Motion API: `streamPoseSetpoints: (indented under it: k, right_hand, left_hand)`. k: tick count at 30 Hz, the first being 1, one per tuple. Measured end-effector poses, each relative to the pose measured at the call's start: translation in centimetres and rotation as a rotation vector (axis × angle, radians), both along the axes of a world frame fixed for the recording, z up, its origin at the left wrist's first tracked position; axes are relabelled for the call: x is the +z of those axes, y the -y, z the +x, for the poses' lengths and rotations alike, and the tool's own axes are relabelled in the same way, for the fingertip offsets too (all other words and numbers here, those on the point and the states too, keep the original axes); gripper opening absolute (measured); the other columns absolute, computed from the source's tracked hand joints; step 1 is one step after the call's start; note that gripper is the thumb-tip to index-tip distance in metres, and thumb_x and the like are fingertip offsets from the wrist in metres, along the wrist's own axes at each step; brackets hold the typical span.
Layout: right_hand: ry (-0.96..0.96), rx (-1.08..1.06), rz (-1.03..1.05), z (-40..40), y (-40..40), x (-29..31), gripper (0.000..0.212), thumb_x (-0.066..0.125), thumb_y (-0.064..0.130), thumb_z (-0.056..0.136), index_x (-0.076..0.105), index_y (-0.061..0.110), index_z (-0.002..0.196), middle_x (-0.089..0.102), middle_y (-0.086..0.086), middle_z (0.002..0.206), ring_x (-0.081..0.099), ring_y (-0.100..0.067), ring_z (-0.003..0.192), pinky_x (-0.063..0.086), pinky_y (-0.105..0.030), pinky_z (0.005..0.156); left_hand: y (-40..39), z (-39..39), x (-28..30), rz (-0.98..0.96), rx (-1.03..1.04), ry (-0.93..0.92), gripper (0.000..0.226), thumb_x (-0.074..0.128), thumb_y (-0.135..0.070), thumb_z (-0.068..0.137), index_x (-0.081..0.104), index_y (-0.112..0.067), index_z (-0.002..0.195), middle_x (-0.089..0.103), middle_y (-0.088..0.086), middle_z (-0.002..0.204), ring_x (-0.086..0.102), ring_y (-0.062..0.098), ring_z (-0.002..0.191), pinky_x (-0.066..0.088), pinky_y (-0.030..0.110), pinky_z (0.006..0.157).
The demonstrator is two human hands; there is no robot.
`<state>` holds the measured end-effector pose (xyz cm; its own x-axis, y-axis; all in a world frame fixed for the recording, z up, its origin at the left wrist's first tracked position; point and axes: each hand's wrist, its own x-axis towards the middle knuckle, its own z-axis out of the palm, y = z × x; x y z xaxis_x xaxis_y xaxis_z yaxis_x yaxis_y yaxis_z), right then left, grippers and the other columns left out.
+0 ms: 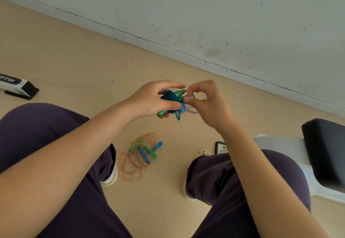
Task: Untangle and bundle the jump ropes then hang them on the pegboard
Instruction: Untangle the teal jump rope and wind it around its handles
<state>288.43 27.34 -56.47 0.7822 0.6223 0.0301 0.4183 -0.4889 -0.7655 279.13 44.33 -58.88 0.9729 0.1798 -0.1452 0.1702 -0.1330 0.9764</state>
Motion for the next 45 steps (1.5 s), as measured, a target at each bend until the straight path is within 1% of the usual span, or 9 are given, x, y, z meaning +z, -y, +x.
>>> streamPoseSetpoints:
  k: [8,14,16,21,28,31,36,41,45]
  right_hand:
    - [-0.088,-0.136,0.282,0.8,0.3,0.6,0.008,0.057,0.006,0.093,0.058,0.011,0.087,0.072,0.000,0.080,0.067,-0.009,0.076,0.047,-0.019,0.066]
    - [-0.235,-0.143,0.261,1.4,0.4,0.0,0.008,0.067,0.012,0.091,0.058,0.014,0.090,0.061,0.006,0.064,0.059,-0.011,0.063,0.051,-0.028,0.065]
    - [-0.274,-0.111,0.216,1.7,0.6,-0.3,0.016,0.074,0.016,0.086,0.059,0.017,0.093,0.053,0.009,0.061,0.053,-0.014,0.065,0.049,-0.032,0.066]
    - [-0.051,0.015,-0.076,2.1,1.0,-0.5,0.011,0.079,0.025,0.082,0.069,0.022,0.086,0.047,0.013,0.055,0.040,0.000,0.048,0.034,-0.013,0.050]
    - [0.025,0.166,-0.317,1.6,1.1,-0.6,0.014,0.070,0.037,0.089,0.072,0.024,0.082,0.051,0.010,0.061,0.040,-0.005,0.054,0.034,-0.020,0.053]
    - [0.002,0.134,-0.160,1.4,0.9,-0.6,0.021,0.066,0.031,0.092,0.070,0.028,0.071,0.060,-0.004,0.066,0.043,-0.006,0.058,0.038,-0.027,0.061]
    - [-0.036,-0.086,0.110,2.2,1.1,-0.4,0.014,0.074,0.021,0.086,0.072,0.031,0.076,0.055,0.012,0.092,0.055,-0.006,0.075,0.050,-0.031,0.074]
    - [-0.208,-0.029,0.207,1.1,0.8,-0.3,0.012,0.071,0.018,0.090,0.072,0.016,0.078,0.061,0.000,0.057,0.055,-0.015,0.048,0.045,-0.028,0.048]
    - [-0.293,0.129,0.221,-0.3,0.0,-0.2,0.016,0.061,0.021,0.097,0.067,0.016,0.083,0.056,0.001,0.055,0.048,-0.019,0.049,0.041,-0.026,0.052]
  left_hand:
    - [-0.4,0.4,-0.9,0.094,-0.051,-0.185,0.049,0.075,-0.014,0.087,0.063,-0.030,0.131,0.076,0.001,0.081,0.067,0.017,0.057,0.055,0.029,0.055]
    - [-0.6,0.2,-1.2,-0.019,-0.057,-0.212,0.051,0.075,-0.010,0.086,0.063,-0.035,0.129,0.071,0.006,0.100,0.071,0.022,0.065,0.060,0.033,0.060]
    - [-0.8,0.2,-1.1,-0.013,-0.053,-0.228,0.049,0.075,-0.008,0.084,0.065,-0.030,0.126,0.071,0.004,0.095,0.070,0.017,0.066,0.061,0.036,0.062]
    - [-0.9,0.2,-1.2,0.070,-0.012,-0.275,0.027,0.081,-0.012,0.078,0.065,-0.016,0.099,0.075,0.007,0.084,0.073,0.017,0.070,0.064,0.042,0.068]
    - [-0.6,0.4,-1.0,0.119,-0.006,-0.270,0.032,0.073,-0.014,0.080,0.057,-0.021,0.107,0.074,0.005,0.077,0.072,0.018,0.061,0.050,0.026,0.046]
    - [-0.6,0.2,-0.6,0.102,-0.059,-0.249,0.036,0.070,-0.012,0.082,0.063,-0.029,0.113,0.072,0.000,0.072,0.071,0.015,0.063,0.051,0.026,0.049]
    - [-1.1,-0.1,0.5,-0.084,-0.225,-0.232,0.019,0.070,-0.006,0.089,0.069,-0.012,0.107,0.076,0.011,0.097,0.073,0.022,0.076,0.057,0.033,0.059]
    - [-1.6,-0.5,0.9,-0.114,-0.343,-0.245,0.031,0.078,-0.003,0.082,0.063,-0.015,0.107,0.076,0.007,0.099,0.073,0.025,0.091,0.059,0.036,0.077]
    - [-0.6,-0.8,0.9,-0.168,-0.433,-0.229,0.033,0.074,-0.038,0.083,0.058,-0.021,0.107,0.076,0.008,0.094,0.073,0.022,0.090,0.056,0.030,0.072]
